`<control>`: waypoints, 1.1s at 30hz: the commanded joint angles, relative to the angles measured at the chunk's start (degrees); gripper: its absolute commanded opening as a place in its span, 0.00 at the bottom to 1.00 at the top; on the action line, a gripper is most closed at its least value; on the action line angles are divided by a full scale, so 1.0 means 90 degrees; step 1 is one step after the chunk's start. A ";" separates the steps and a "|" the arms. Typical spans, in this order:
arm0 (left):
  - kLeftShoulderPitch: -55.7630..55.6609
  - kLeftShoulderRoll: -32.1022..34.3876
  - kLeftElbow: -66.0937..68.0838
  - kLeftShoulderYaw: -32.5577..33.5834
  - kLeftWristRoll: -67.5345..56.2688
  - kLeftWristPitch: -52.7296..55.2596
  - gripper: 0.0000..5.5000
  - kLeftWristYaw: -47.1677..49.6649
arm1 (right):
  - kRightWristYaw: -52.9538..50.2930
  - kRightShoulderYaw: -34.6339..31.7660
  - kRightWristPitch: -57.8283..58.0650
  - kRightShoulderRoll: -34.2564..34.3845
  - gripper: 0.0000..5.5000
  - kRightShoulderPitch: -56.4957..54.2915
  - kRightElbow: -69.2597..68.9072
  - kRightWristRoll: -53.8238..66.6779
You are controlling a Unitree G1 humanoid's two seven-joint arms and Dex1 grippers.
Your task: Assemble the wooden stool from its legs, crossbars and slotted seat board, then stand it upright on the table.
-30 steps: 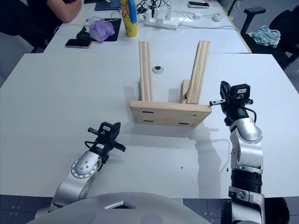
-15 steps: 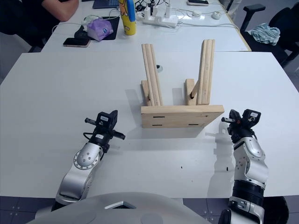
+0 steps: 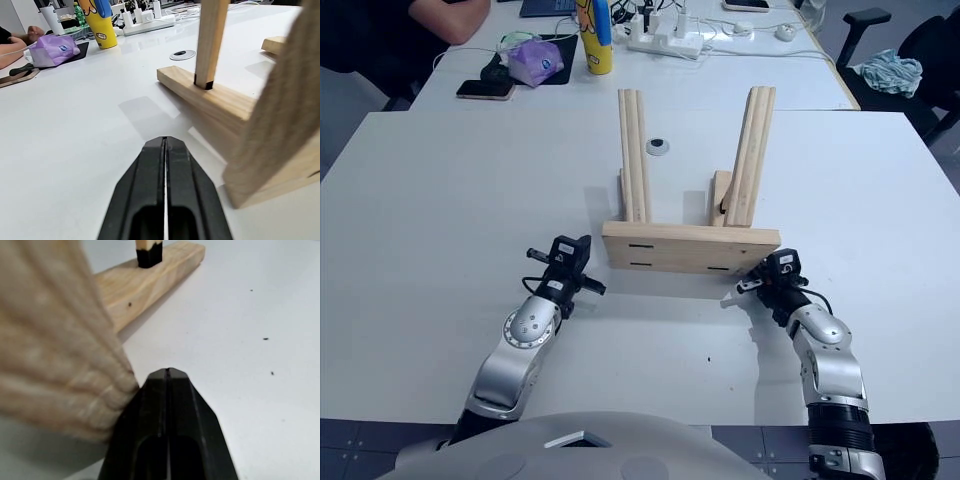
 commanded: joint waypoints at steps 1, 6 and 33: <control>-0.0234 -0.0115 0.0183 -0.0032 -0.0113 0.0135 0.01 -0.0180 | -0.0007 0.0210 -0.0104 0.0124 0.00 -0.0104 -0.0159 -0.0123; -0.0311 -0.0152 0.0327 -0.0121 -0.0112 0.0129 0.01 -0.0286 | -0.0067 0.0453 -0.0180 0.0284 0.00 -0.0186 -0.0230 -0.0247; 0.0661 0.0382 -0.0344 0.0831 0.0121 -0.0126 0.01 0.0216 | -0.0840 0.0441 -0.0389 0.0654 0.00 -0.0374 -0.0282 -0.0749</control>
